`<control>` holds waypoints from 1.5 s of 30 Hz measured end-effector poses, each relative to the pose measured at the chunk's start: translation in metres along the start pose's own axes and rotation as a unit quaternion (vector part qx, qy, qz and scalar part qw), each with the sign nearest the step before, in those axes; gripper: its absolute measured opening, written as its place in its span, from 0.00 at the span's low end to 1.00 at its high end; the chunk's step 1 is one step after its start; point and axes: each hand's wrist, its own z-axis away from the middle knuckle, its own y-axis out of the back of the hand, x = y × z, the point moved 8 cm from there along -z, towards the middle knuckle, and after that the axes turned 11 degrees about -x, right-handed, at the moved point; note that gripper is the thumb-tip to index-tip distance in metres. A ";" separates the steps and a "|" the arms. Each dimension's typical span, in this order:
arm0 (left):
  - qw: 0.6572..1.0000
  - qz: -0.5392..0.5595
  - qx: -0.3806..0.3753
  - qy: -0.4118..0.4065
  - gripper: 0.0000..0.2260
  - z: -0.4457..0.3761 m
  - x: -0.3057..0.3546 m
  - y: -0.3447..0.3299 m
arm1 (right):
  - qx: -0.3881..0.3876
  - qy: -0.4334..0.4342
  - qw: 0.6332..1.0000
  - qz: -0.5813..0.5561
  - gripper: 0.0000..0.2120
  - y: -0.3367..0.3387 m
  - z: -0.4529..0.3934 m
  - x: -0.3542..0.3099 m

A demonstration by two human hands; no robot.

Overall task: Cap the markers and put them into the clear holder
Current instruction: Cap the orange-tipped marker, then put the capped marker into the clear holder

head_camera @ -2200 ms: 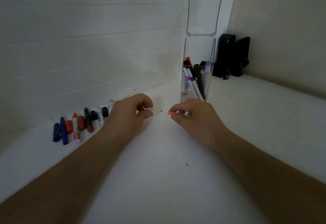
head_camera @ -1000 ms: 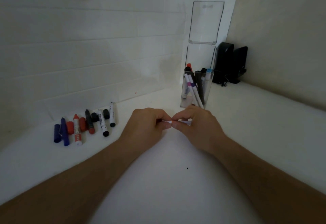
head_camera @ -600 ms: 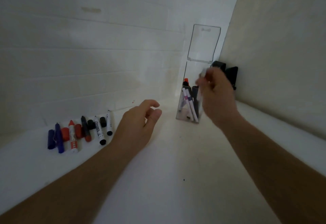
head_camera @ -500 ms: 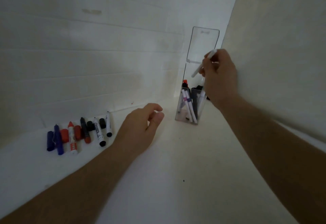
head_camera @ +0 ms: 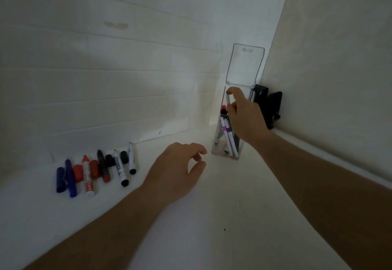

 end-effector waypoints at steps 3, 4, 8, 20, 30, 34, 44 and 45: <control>1.000 -0.002 -0.002 0.000 0.11 0.000 0.000 -0.001 | 0.001 -0.010 1.000 -0.011 0.13 -0.001 -0.001 0.004; 1.000 -0.005 -0.002 -0.001 0.11 -0.001 0.000 -0.001 | 0.002 -0.017 1.000 -0.017 0.12 -0.002 -0.002 0.007; 1.000 -0.005 -0.002 -0.007 0.11 0.000 -0.001 -0.001 | -0.003 -0.032 0.999 0.033 0.04 -0.006 -0.004 0.014; 1.000 -0.010 0.006 -0.028 0.11 0.001 0.000 0.000 | -0.076 -0.056 0.992 0.084 0.07 -0.011 -0.003 0.011; 0.997 0.004 0.006 -0.072 0.06 0.006 0.009 0.004 | 0.016 -0.008 0.999 0.039 0.06 -0.001 0.000 0.006; 0.998 -0.019 0.026 -0.059 0.15 0.010 0.009 0.023 | 0.109 0.114 0.986 0.054 0.09 0.003 0.020 -0.029; 0.940 -0.100 0.180 0.271 0.14 0.039 -0.106 0.146 | -0.243 0.149 0.950 -0.126 0.14 -0.155 0.066 -0.150; 0.937 -0.109 0.151 0.296 0.15 0.040 -0.116 0.143 | -0.262 0.150 0.945 -0.126 0.14 -0.166 0.067 -0.158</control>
